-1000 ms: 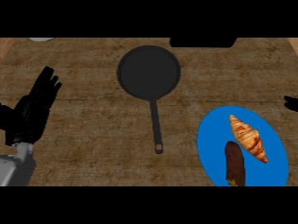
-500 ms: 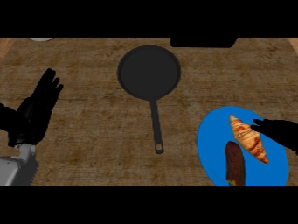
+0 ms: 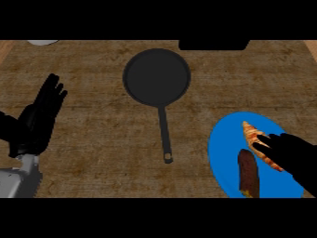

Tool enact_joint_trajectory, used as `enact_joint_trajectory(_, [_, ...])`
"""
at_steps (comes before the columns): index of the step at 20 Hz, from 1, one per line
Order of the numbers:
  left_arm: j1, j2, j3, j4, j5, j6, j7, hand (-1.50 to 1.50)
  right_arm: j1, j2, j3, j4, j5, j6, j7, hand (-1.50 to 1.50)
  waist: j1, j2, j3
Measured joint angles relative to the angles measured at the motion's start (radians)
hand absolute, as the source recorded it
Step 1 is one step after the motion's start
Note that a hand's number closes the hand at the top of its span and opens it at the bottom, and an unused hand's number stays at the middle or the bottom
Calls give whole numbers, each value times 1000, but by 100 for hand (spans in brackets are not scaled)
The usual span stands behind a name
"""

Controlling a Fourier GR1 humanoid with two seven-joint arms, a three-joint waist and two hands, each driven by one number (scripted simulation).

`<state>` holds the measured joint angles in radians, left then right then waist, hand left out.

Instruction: Pick the sweet potato from the plate and place it in the pan

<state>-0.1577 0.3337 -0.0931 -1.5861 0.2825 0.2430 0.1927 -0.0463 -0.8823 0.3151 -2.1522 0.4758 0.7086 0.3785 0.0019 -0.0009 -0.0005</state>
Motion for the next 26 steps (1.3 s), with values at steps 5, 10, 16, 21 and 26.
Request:
enact_joint_trajectory(5, [6, -9, 23, -8, -17, -18, 9, 0, -36, 107, 57, -12, 92, 37, 70, -150, 1, 0, 0])
enact_joint_trajectory(10, [-7, -30, 44, 6, -41, -35, 13, 0, -54, 209, 84, -25, 140, 103, 120, -150, -1, 0, 0])
enact_joint_trajectory(16, [8, -36, 70, -5, -54, -70, 16, 0, -89, 304, 130, 61, 246, 121, 148, -150, 1, 1, 0])
enact_joint_trajectory(21, [1, -57, 87, 6, -66, -90, 20, 0, -77, 315, 112, 136, 317, 94, 74, -150, -1, 1, 1])
enact_joint_trajectory(26, [7, -70, 108, -10, -81, -104, 34, 0, -68, 336, 104, 190, 379, 87, 12, -150, -1, 1, 0])
